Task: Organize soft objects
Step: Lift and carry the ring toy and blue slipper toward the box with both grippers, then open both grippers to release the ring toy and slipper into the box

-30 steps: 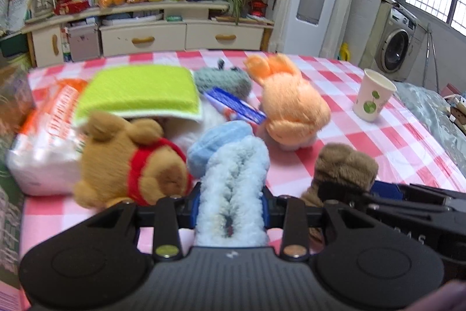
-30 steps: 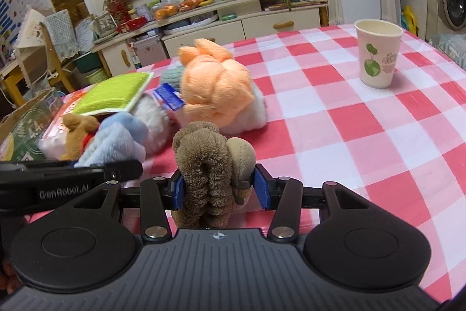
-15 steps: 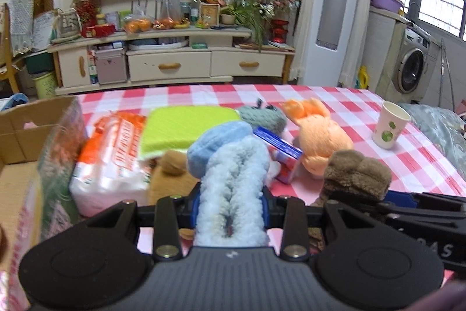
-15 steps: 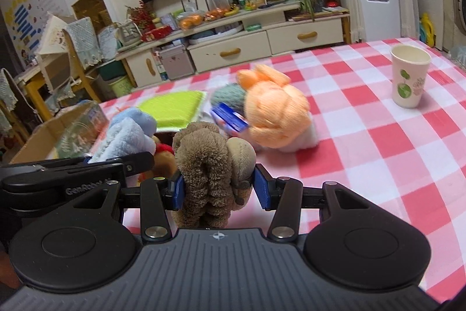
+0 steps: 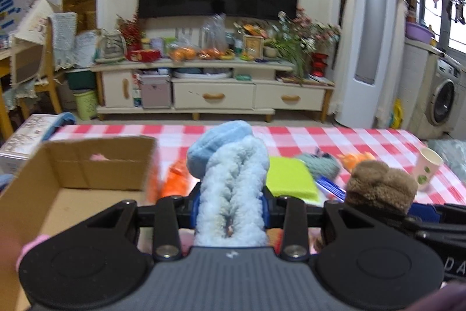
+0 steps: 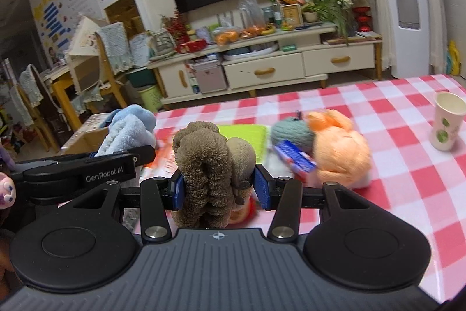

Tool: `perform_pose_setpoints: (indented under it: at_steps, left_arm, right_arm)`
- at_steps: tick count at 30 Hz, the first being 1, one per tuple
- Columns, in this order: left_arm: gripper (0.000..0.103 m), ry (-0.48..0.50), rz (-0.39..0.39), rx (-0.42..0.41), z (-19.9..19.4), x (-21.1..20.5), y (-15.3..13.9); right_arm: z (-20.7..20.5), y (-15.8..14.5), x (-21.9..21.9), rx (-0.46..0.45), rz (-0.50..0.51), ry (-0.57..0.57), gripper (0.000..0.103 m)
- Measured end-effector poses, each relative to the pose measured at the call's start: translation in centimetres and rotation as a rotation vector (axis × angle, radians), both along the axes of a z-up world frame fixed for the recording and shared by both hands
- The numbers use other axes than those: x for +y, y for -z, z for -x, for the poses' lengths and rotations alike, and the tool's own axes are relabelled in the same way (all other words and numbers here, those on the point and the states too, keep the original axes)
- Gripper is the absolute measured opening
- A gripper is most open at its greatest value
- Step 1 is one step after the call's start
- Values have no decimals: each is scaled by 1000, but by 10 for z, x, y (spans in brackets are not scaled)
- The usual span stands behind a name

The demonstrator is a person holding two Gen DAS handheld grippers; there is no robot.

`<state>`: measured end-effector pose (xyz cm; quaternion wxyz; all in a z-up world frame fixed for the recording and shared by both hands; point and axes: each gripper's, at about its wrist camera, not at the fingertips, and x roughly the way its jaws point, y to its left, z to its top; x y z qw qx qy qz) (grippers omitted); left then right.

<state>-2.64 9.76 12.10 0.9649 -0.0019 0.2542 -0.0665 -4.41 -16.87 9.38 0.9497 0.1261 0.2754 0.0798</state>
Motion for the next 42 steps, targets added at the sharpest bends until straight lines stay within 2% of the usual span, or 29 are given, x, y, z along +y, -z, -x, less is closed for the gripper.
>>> perform_pose_setpoints:
  at_steps: [6, 19, 29, 32, 33, 34, 38, 42]
  left_arm:
    - [36, -93, -10, -26, -3, 31, -9]
    - [37, -320, -1, -14, -14, 103, -10]
    - [40, -394, 10, 18, -18, 125, -6]
    - [51, -408, 3, 17, -16, 129, -7]
    - [53, -410, 0, 16, -16, 129, -7]
    - [54, -411, -3, 15, -16, 128, -7]
    - [73, -415, 1, 19, -17, 130, -7]
    - [87, -419, -8, 15, -16, 129, -8]
  right_arm:
    - [-11, -5, 24, -19, -1, -73, 59]
    - [-46, -11, 88, -42, 1, -237, 59]
    - [-58, -3, 126, -38, 14, -340, 61]
    - [-56, 0, 130, -28, 20, -356, 66]
    - [-56, 1, 131, -23, 25, -359, 76]
    - [-56, 3, 135, -20, 33, -357, 80]
    - [-48, 6, 135, -27, 39, -356, 99]
    - [-43, 1, 127, -52, 46, -344, 101]
